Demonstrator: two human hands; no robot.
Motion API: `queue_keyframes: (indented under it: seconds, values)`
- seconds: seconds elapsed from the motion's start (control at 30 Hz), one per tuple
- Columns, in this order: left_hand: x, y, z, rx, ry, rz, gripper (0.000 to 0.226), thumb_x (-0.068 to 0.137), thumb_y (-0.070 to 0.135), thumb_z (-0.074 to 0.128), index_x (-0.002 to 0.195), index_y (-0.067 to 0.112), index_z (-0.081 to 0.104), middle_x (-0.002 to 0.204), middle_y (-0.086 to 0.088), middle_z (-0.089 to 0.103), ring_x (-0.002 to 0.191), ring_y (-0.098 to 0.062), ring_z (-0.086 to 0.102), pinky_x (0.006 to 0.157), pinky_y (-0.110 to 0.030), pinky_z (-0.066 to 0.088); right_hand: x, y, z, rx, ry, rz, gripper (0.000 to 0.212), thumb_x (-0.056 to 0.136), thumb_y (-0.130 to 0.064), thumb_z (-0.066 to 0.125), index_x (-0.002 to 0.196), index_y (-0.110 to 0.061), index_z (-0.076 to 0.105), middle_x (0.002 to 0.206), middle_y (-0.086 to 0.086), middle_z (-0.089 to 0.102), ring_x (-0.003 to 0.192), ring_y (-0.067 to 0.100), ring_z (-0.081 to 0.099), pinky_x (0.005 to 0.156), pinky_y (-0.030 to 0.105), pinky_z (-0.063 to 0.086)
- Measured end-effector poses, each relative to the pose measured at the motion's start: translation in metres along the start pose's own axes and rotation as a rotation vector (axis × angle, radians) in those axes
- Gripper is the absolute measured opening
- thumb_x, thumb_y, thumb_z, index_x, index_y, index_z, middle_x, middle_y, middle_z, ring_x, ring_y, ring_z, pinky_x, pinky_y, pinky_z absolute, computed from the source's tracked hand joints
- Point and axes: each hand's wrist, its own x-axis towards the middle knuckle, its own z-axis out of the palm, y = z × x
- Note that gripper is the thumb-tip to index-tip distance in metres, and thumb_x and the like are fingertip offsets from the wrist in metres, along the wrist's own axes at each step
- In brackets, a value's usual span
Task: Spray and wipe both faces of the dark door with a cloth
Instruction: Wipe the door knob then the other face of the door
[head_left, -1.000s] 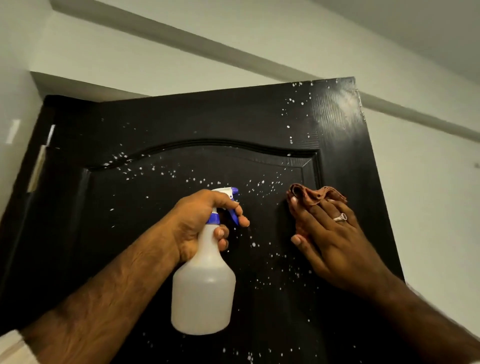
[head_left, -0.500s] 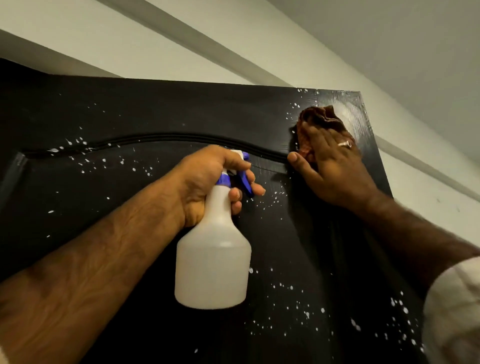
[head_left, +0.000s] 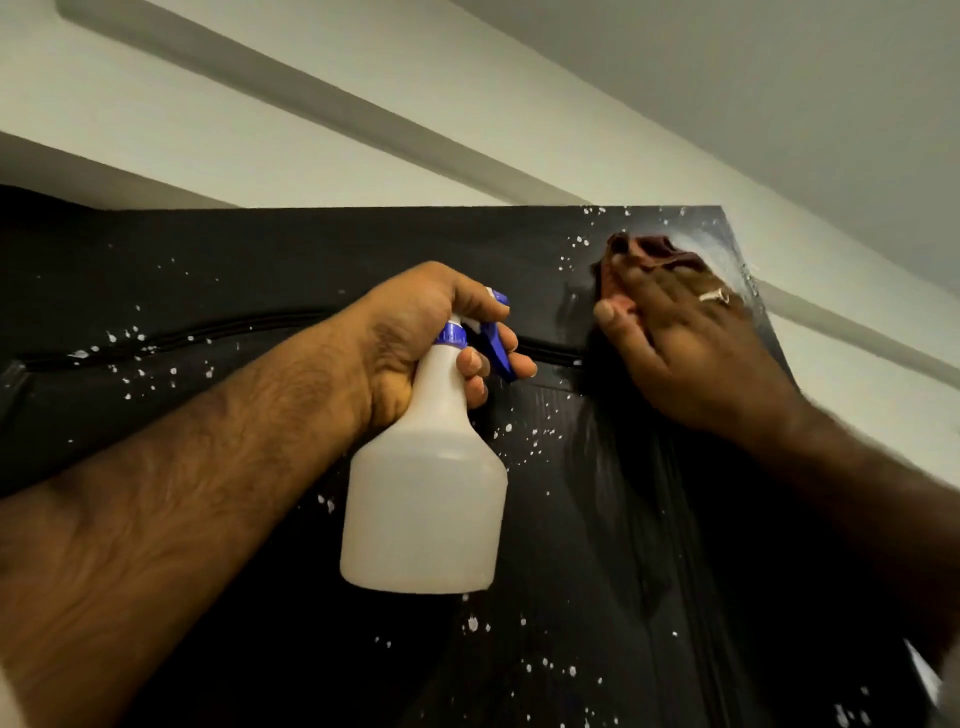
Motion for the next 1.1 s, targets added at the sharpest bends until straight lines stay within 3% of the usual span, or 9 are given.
queue_keyframes:
  seconds: [0.13, 0.27, 0.37, 0.47, 0.6, 0.7, 0.8, 0.87, 1.1]
  values:
    - [0.004, 0.014, 0.001, 0.025, 0.057, 0.04, 0.016, 0.097, 0.016, 0.058, 0.099, 0.003, 0.067, 0.099, -0.024, 0.079, 0.04, -0.006, 0.043, 0.042, -0.019, 0.046, 0.097, -0.001, 0.006, 0.052, -0.004, 0.231, 0.079, 0.103, -0.067, 0.013, 0.161, -0.021, 0.041, 0.169, 0.008, 0.041, 0.158, 0.029, 0.033, 0.13, 0.057, 0.016]
    - [-0.004, 0.018, -0.015, 0.005, 0.1, 0.065, 0.018, 0.096, 0.017, 0.06, 0.106, 0.004, 0.067, 0.098, -0.023, 0.08, 0.039, -0.006, 0.043, 0.04, -0.02, 0.046, 0.057, -0.052, 0.013, 0.042, -0.097, -0.18, 0.078, 0.105, -0.066, 0.014, 0.168, -0.025, 0.033, 0.175, 0.001, 0.032, 0.163, 0.023, 0.024, 0.134, 0.048, 0.014]
    - [-0.004, 0.014, -0.017, -0.005, 0.075, 0.064, 0.017, 0.097, 0.018, 0.06, 0.104, 0.005, 0.067, 0.093, -0.022, 0.08, 0.038, -0.006, 0.043, 0.04, -0.02, 0.046, -0.017, -0.026, 0.0, 0.021, -0.155, -0.283, 0.068, 0.11, -0.066, 0.019, 0.171, -0.036, 0.022, 0.177, -0.006, 0.025, 0.164, 0.016, 0.02, 0.134, 0.044, 0.012]
    - [0.005, 0.012, -0.011, -0.007, 0.043, 0.075, 0.016, 0.098, 0.017, 0.058, 0.097, 0.004, 0.066, 0.099, -0.024, 0.08, 0.037, -0.007, 0.043, 0.04, -0.019, 0.047, 0.002, 0.032, -0.006, 0.028, -0.02, -0.046, 0.063, 0.112, -0.063, 0.026, 0.169, -0.035, 0.03, 0.176, -0.002, 0.03, 0.162, 0.021, 0.026, 0.132, 0.033, 0.01]
    - [0.021, 0.014, -0.005, 0.004, 0.032, 0.089, 0.017, 0.098, 0.018, 0.057, 0.095, 0.004, 0.066, 0.097, -0.022, 0.079, 0.036, -0.006, 0.043, 0.039, -0.018, 0.047, 0.092, 0.048, -0.002, 0.053, 0.005, 0.248, 0.064, 0.113, -0.06, 0.025, 0.166, -0.027, 0.037, 0.175, 0.002, 0.03, 0.163, 0.025, 0.023, 0.133, 0.045, 0.014]
    - [0.026, 0.017, -0.004, 0.003, 0.03, 0.123, 0.017, 0.099, 0.018, 0.057, 0.097, 0.004, 0.065, 0.099, -0.023, 0.08, 0.035, -0.006, 0.042, 0.039, -0.017, 0.046, 0.09, 0.019, 0.011, -0.014, 0.022, -0.007, 0.072, 0.107, -0.062, 0.022, 0.16, -0.021, 0.048, 0.17, 0.006, 0.042, 0.161, 0.023, 0.029, 0.133, 0.044, 0.014]
    - [0.024, 0.019, -0.006, 0.041, 0.003, 0.193, 0.016, 0.101, 0.015, 0.055, 0.099, 0.002, 0.064, 0.109, -0.031, 0.076, 0.036, -0.008, 0.049, 0.038, -0.021, 0.049, 0.018, 0.001, 0.007, 0.034, -0.103, -0.215, 0.073, 0.107, -0.067, 0.019, 0.171, -0.032, 0.026, 0.178, -0.007, 0.021, 0.165, 0.013, 0.012, 0.135, 0.041, 0.006]
    - [0.023, 0.021, -0.009, 0.113, -0.019, 0.274, 0.014, 0.101, 0.009, 0.053, 0.101, 0.0, 0.063, 0.124, -0.037, 0.068, 0.038, -0.013, 0.059, 0.039, -0.025, 0.051, -0.014, 0.016, 0.002, 0.031, -0.102, -0.25, 0.07, 0.108, -0.067, 0.022, 0.17, -0.035, 0.025, 0.177, -0.008, 0.025, 0.164, 0.013, 0.02, 0.135, 0.04, 0.011]
    - [0.032, 0.028, -0.015, 0.172, -0.014, 0.203, 0.023, 0.091, 0.013, 0.065, 0.11, 0.002, 0.067, 0.122, -0.03, 0.073, 0.046, -0.012, 0.059, 0.047, -0.028, 0.054, 0.089, 0.028, 0.003, 0.019, -0.057, 0.107, 0.066, 0.113, -0.062, 0.026, 0.17, -0.029, 0.027, 0.178, -0.001, 0.022, 0.165, 0.02, 0.014, 0.131, 0.044, 0.005]
